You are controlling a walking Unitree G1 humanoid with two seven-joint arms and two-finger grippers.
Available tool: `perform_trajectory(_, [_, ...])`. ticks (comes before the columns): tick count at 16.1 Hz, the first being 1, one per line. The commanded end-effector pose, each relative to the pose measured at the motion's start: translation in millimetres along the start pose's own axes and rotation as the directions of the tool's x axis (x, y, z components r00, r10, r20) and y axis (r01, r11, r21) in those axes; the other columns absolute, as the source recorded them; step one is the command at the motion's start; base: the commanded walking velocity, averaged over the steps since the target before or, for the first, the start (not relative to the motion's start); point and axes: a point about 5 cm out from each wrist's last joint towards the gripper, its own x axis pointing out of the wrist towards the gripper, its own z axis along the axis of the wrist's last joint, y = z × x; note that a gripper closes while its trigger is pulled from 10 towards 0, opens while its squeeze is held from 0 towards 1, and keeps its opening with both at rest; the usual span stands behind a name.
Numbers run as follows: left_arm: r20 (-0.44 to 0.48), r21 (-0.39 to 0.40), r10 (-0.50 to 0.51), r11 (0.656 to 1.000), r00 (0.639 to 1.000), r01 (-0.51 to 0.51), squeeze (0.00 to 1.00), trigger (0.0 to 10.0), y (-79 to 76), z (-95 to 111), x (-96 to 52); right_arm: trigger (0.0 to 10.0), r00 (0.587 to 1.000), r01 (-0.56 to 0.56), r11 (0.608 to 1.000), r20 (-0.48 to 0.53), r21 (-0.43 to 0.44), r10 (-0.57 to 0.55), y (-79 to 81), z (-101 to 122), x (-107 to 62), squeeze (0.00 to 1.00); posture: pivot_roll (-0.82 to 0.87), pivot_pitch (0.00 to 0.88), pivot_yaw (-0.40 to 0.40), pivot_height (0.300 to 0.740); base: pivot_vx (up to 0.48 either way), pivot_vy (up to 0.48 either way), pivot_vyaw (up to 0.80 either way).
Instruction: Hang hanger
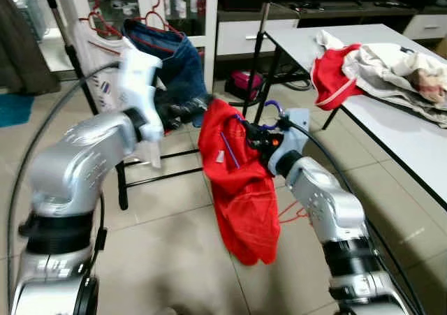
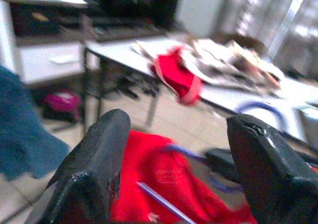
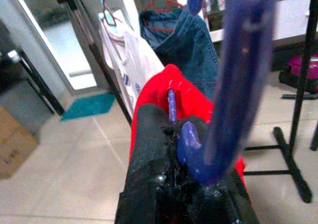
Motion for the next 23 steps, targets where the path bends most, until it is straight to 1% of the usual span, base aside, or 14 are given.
perform_trajectory(1, [-0.071, 0.039, 0.074, 0.997, 0.995, -0.071, 0.0, 10.0, 6.1, -17.6, -11.8, 10.0, 0.998, 0.013, 0.999, 0.06, 0.036, -0.015, -6.6, 11.5, -9.8, 0.0, -0.03, 0.0, -0.042, 0.74, 0.0, 0.0, 0.0])
perform_trajectory(3, [-0.227, 0.068, 0.169, 0.985, 0.959, -0.157, 0.0, 10.0, 10.6, -61.1, -39.2, 10.0, 0.991, 0.0, 0.99, 0.132, 0.138, -0.018, -13.3, 19.2, -27.1, 0.0, -0.04, 0.0, -0.05, 0.74, 0.0, 0.0, 0.0])
perform_trajectory(4, [-0.249, 0.06, 0.192, 0.981, 0.949, -0.183, 0.0, 10.0, 10.9, -73.3, -46.9, 10.0, 0.986, -0.019, 0.986, 0.165, 0.163, -0.008, -13.5, 24.8, -32.1, 0.0, -0.04, 0.0, -0.052, 0.74, 0.0, 0.0, 0.0])
perform_trajectory(5, [-0.246, 0.053, 0.201, 0.98, 0.948, -0.194, 0.0, 10.0, 10.0, -76.9, -49.2, 10.0, 0.985, -0.02, 0.987, 0.172, 0.162, -0.008, -14.1, 27.2, -34.2, 0.0, -0.05, 0.0, -0.055, 0.74, 0.0, 0.0, 0.0])
perform_trajectory(6, [-0.18, 0.037, 0.198, 0.98, 0.963, -0.195, 0.0, 10.0, -0.4, -77.1, -48.4, 10.0, 0.984, 0.049, 0.993, 0.167, 0.103, -0.066, -21.2, 29.0, -40.2, 0.0, -0.05, 0.0, -0.06, 0.74, 0.0, 0.0, 0.0])
perform_trajectory(7, [-0.135, 0.117, 0.226, 0.97, 0.965, -0.211, 0.0, 10.0, -5.4, -74.7, -46.7, 10.0, 0.986, 0.113, 0.992, 0.121, 0.052, -0.119, -27.7, 23.5, -43.8, 0.0, -0.05, 0.0, -0.065, 0.74, 0.0, 0.0, 0.0])
perform_trajectory(8, [-0.114, 0.142, 0.255, 0.961, 0.96, -0.238, 0.0, 10.0, -5.8, -74.6, -46.2, 10.0, 0.986, 0.128, 0.991, 0.098, 0.039, -0.132, -29.6, 19.4, -45.9, 0.0, -0.05, 0.0, -0.065, 0.74, 0.0, 0.0, 0.0])
perform_trajectory(10, [-0.083, 0.142, 0.296, 0.949, 0.951, -0.283, 0.0, 10.0, -6.4, -75.7, -45.8, 10.0, 0.979, 0.188, 0.982, 0.069, 0.03, -0.19, -33.6, 11.2, -52.1, 0.0, -0.05, 0.0, -0.069, 0.74, 0.0, 0.0, 0.0])
perform_trajectory(11, [-0.045, 0.134, 0.327, 0.938, 0.944, -0.318, 0.0, 10.0, -6.0, -75.2, -45.6, 10.0, 0.964, 0.258, 0.966, 0.075, -0.018, -0.256, -35.6, 5.7, -55.8, 0.0, -0.05, 0.0, -0.068, 0.74, 0.0, 0.0, 0.0])
perform_trajectory(12, [-0.027, 0.127, 0.344, 0.932, 0.938, -0.338, 0.0, 10.0, -5.4, -75.0, -45.4, 10.0, 0.958, 0.281, 0.959, 0.067, -0.027, -0.279, -35.9, 2.4, -57.2, 0.0, -0.05, 0.0, -0.066, 0.74, 0.315, 0.0, 0.0])
perform_trajectory(13, [-0.021, 0.138, 0.347, 0.93, 0.937, -0.341, 0.0, 10.0, -6.3, -75.5, -43.7, 10.0, 0.964, 0.263, 0.964, 0.043, 0.022, -0.264, -34.4, -2.4, -57.0, 0.0, -0.05, 0.0, -0.062, 0.74, 0.401, 0.0, -0.52])
perform_trajectory(16, [-0.027, 0.145, 0.353, 0.927, 0.935, -0.346, 0.0, 10.0, -7.4, -79.5, -44.6, 10.0, 0.969, 0.242, 0.97, 0.046, 0.03, -0.243, -28.1, -5.7, -54.2, 0.0, -0.05, 0.0, -0.058, 0.74, 0.424, 0.0, -0.8])
perform_trajectory(21, [-0.025, 0.148, 0.385, 0.914, 0.923, -0.378, 0.0, 10.0, 2.2, -76.8, -52.9, 10.0, 0.97, 0.233, 0.972, 0.071, -0.029, -0.231, -18.4, -7.2, -39.9, 0.0, -0.01, 0.0, -0.053, 0.74, 0.455, 0.0, 0.0])
perform_trajectory(23, [-0.024, 0.137, 0.416, 0.902, 0.909, -0.409, 0.0, 10.0, 9.6, -76.6, -59.3, 10.0, 0.984, 0.17, 0.985, 0.061, -0.041, -0.167, -7.5, -8.4, -36.9, 0.0, 0.0, 0.0, -0.05, 0.74, 0.48, 0.0, 0.0])
